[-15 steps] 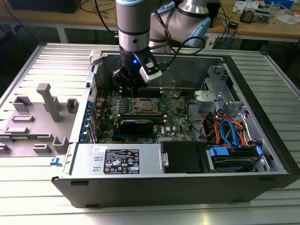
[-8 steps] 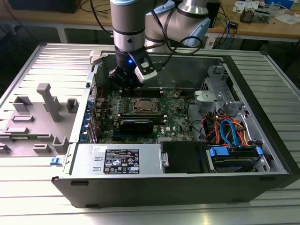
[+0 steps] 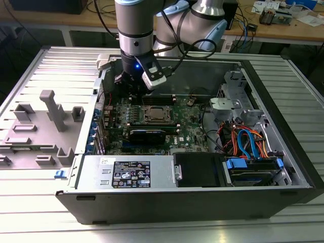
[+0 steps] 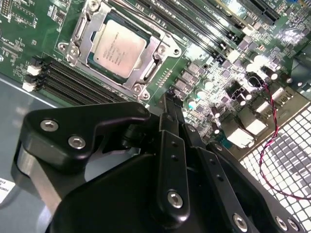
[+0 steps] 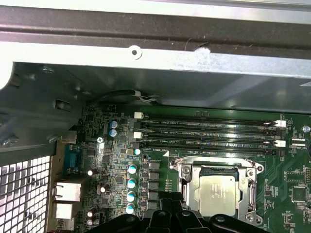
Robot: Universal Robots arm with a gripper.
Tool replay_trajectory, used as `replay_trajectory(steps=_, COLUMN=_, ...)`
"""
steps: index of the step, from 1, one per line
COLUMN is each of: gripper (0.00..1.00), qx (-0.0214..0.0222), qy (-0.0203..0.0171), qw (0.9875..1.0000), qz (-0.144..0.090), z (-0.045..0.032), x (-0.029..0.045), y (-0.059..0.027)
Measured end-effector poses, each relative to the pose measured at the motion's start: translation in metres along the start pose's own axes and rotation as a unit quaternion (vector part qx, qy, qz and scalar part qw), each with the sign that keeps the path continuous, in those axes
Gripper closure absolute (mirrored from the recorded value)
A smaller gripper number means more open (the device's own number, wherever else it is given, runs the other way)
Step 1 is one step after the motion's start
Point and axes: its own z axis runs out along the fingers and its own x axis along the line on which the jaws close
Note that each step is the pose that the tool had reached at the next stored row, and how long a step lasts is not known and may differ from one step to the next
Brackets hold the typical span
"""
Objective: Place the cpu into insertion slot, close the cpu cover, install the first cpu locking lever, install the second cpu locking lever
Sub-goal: 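Install the first cpu locking lever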
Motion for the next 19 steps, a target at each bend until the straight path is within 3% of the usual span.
replay_trajectory(steps=5, gripper=0.89, qx=0.0001, qy=0.0001, qw=1.0000, qz=0.000, z=-0.0014, x=0.0001, y=0.0000)
replay_trajectory(steps=13, gripper=0.89, qx=0.0000, qy=0.0000, qw=1.0000, qz=0.000, z=-0.0164, x=-0.0003, y=0.0006)
replay_trajectory(steps=19, gripper=0.89, qx=0.0000, qy=0.0000, qw=1.0000, qz=0.000, z=-0.0168, x=0.0044, y=0.0009)
